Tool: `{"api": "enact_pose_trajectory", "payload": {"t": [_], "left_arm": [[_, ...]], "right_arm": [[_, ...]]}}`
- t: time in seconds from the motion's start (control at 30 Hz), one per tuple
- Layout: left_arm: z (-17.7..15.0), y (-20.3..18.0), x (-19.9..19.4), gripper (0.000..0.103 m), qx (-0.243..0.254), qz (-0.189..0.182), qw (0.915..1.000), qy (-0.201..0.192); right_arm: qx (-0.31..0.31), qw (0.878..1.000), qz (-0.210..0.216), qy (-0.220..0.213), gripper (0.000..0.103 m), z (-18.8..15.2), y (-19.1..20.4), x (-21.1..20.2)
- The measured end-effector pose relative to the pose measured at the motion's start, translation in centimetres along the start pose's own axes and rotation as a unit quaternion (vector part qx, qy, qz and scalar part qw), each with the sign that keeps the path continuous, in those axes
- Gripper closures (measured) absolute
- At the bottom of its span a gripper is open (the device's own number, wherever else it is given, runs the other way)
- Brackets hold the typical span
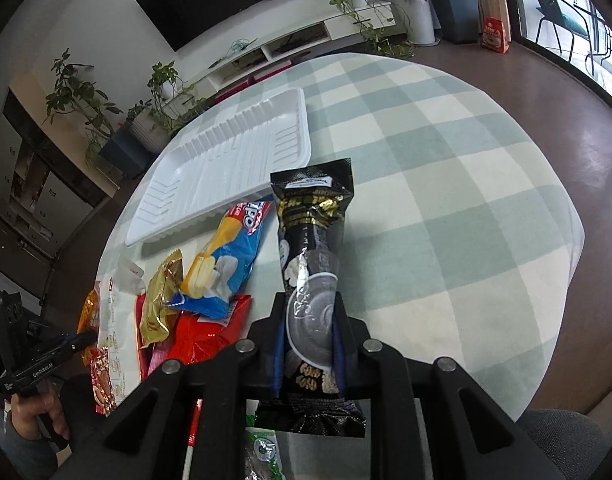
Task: Organize snacks
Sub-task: 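Carry both packets over the white tray and open both grippers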
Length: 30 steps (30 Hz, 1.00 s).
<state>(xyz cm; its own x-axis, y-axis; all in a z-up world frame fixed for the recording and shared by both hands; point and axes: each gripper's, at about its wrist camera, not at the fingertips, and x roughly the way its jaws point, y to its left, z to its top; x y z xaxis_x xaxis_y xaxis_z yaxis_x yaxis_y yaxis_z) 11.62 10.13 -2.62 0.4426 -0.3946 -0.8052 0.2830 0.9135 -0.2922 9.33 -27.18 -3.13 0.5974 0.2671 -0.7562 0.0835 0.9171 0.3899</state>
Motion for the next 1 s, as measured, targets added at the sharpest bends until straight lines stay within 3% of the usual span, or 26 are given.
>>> {"api": "enact_pose_trajectory", "payload": {"t": [0.23, 0.43, 0.6, 0.77, 1.0], "left_arm": [[2.8, -0.4, -0.6, 0.085, 0.005, -0.008, 0.9997, -0.022], [9.4, -1.8, -0.3, 0.085, 0.019, -0.015, 0.9984, -0.05], [15.5, -3.5, 1.8, 0.085, 0.026, -0.018, 0.9978, -0.058], [19.2, -3.9, 6.2, 0.085, 0.024, -0.002, 0.9991, -0.034], [20.9, -1.5, 11.6, 0.085, -0.001, 0.021, 0.9997, -0.008]], "right_arm": [[0.032, 0.999, -0.015, -0.02, 0.082, 2.2, -2.7, -0.8], [0.022, 0.998, -0.035, -0.047, 0.082, 6.5, -3.2, -1.5], [-0.019, 0.998, -0.02, -0.058, 0.082, 11.0, -0.2, -0.1], [-0.056, 0.998, -0.008, -0.022, 0.082, 14.1, 3.5, 4.7], [-0.096, 0.995, -0.019, 0.019, 0.082, 14.8, 5.9, 9.9]]}}
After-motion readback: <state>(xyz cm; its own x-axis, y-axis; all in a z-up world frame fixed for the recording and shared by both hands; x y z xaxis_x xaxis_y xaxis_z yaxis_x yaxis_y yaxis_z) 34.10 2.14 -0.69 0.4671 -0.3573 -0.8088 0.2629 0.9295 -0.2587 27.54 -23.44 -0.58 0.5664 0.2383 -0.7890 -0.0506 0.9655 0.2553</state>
